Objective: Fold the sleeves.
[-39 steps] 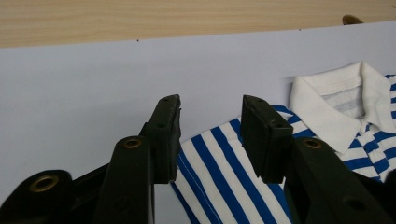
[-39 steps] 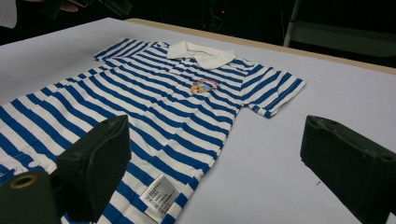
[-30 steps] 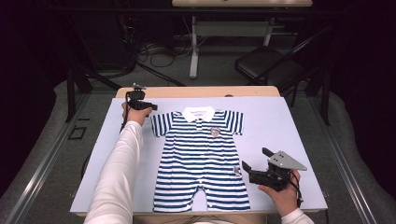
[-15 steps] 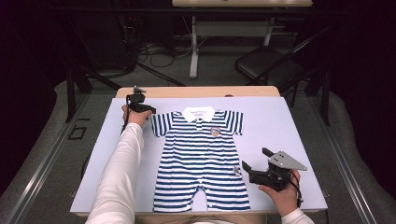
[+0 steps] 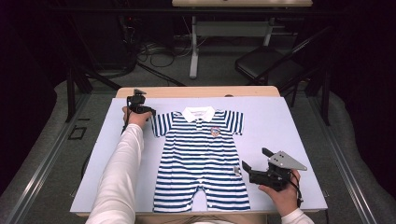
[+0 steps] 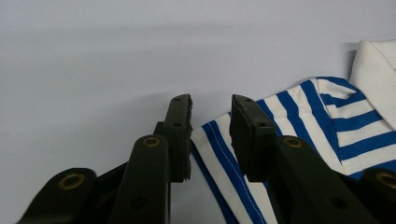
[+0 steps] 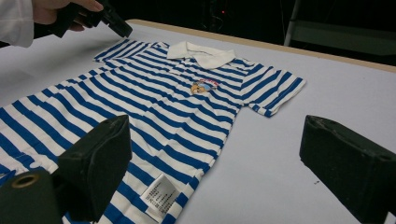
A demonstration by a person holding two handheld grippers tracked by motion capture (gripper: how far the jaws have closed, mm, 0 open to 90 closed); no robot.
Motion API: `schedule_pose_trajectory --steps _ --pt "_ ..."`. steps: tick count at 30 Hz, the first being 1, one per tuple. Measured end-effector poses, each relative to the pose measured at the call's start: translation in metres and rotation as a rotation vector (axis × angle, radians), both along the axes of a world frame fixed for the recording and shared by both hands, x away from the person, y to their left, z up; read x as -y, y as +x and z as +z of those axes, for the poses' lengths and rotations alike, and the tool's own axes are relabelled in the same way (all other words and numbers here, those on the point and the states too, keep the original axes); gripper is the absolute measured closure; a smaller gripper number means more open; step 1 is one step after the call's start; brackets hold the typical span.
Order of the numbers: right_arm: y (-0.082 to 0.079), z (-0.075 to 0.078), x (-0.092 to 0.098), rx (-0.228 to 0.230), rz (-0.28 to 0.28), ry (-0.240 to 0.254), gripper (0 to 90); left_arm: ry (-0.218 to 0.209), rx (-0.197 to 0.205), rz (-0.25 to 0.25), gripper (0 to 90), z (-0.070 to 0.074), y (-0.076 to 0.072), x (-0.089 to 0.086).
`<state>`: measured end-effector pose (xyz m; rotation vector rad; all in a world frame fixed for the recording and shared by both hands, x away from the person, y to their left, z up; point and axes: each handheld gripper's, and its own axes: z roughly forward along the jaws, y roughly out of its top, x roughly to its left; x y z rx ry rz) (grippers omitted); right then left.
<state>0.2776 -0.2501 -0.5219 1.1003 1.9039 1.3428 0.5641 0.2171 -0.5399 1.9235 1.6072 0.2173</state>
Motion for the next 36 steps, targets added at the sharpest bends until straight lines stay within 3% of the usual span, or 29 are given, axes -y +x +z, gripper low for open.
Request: schedule_pose_trajectory --steps 16,30,36 --pt "-0.0001 -0.0003 -0.0002 -0.004 0.005 0.0 9.4 0.006 -0.02 0.0 69.1 -0.0051 0.0006 -0.0005" --pt "-0.0001 -0.0004 -0.0004 -0.004 0.007 0.0 9.5 0.008 -0.028 0.0 84.9 -0.0051 0.0002 0.0006" --pt "-0.0003 -0.0003 -0.0006 -0.004 0.008 0.001 9.7 0.01 -0.026 -0.002 86.6 -0.0033 -0.0003 0.0009"
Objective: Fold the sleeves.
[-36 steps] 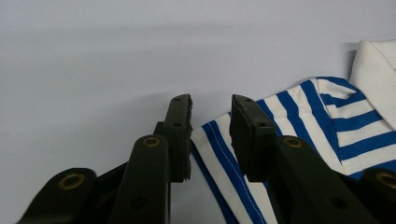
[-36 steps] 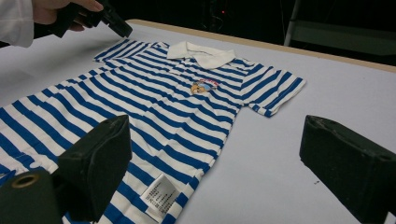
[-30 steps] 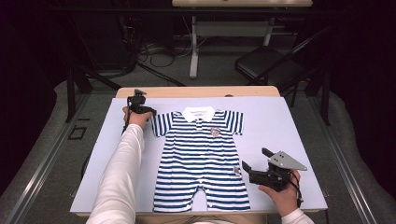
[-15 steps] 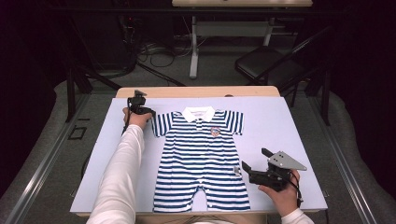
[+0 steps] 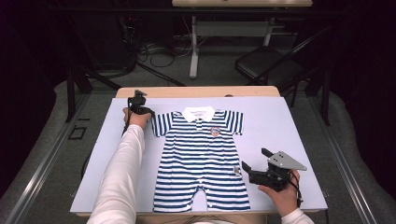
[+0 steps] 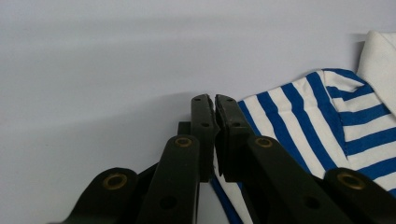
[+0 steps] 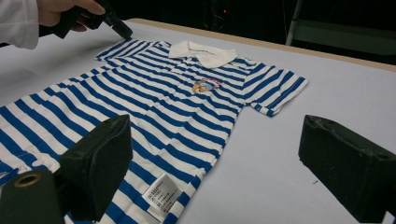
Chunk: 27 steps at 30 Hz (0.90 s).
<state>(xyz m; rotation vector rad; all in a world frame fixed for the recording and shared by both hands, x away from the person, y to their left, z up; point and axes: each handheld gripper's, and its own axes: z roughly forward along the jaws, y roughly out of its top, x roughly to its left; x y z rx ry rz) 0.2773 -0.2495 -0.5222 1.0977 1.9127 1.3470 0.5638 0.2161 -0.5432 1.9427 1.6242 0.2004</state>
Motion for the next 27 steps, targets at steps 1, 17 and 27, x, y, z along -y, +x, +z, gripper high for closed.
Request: schedule_pose_trajectory --steps 1,17,27 --pt "0.0 0.0 0.0 0.0 -0.001 0.0 9.7 -0.002 0.002 -0.001 86.7 0.0 0.0 0.0" --pt "0.0 0.0 0.0 0.001 -0.002 0.0 10.0 -0.003 0.037 -0.005 87.9 0.014 -0.005 0.002" --pt "0.0 0.0 0.0 0.002 -0.002 0.0 10.0 -0.012 0.05 -0.012 88.1 0.028 -0.01 0.005"
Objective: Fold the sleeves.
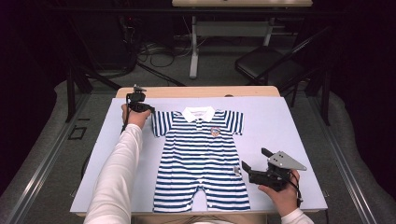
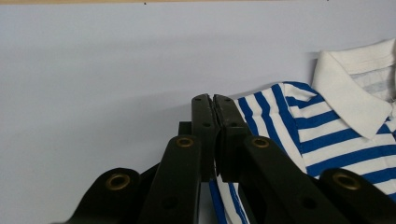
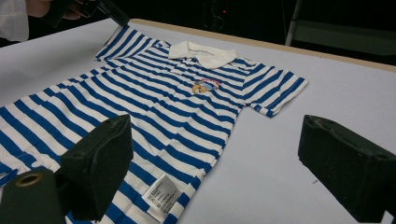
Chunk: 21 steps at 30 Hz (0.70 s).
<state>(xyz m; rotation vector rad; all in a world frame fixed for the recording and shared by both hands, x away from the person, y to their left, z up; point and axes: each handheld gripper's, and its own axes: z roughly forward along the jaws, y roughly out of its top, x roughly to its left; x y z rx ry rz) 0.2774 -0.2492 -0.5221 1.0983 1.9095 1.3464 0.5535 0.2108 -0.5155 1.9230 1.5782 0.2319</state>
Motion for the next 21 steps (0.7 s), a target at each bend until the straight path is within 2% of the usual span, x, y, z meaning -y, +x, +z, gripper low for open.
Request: schedule_pose_trajectory --steps 7,14,21 --pt "0.0 0.0 0.0 -0.002 -0.001 0.001 10.0 -0.007 0.015 -0.008 88.2 0.007 -0.004 0.005" --pt "0.001 0.0 0.0 -0.003 0.001 0.0 10.1 -0.004 0.031 -0.043 88.3 0.013 -0.008 0.016" --pt "0.001 0.0 0.0 -0.002 0.0 0.002 10.1 -0.023 0.026 -0.064 88.3 0.015 -0.01 0.024"
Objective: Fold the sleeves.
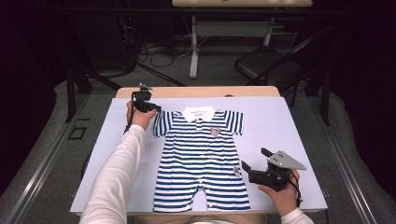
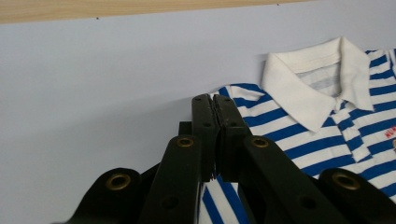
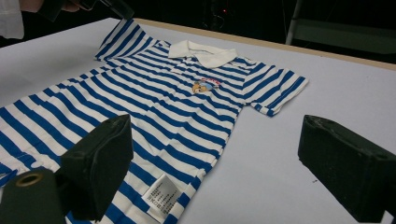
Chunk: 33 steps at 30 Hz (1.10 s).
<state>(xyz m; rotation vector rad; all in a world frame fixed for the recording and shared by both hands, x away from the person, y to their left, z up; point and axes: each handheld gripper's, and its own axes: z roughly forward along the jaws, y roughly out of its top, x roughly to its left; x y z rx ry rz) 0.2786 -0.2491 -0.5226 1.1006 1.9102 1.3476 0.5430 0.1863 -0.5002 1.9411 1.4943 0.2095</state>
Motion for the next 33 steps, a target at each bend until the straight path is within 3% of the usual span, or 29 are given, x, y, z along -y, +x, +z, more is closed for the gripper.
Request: schedule_pose_trajectory --steps 33 --pt "0.0 0.001 0.0 0.003 0.002 -0.003 10.1 0.004 0.053 -0.092 88.6 0.02 -0.016 0.038"
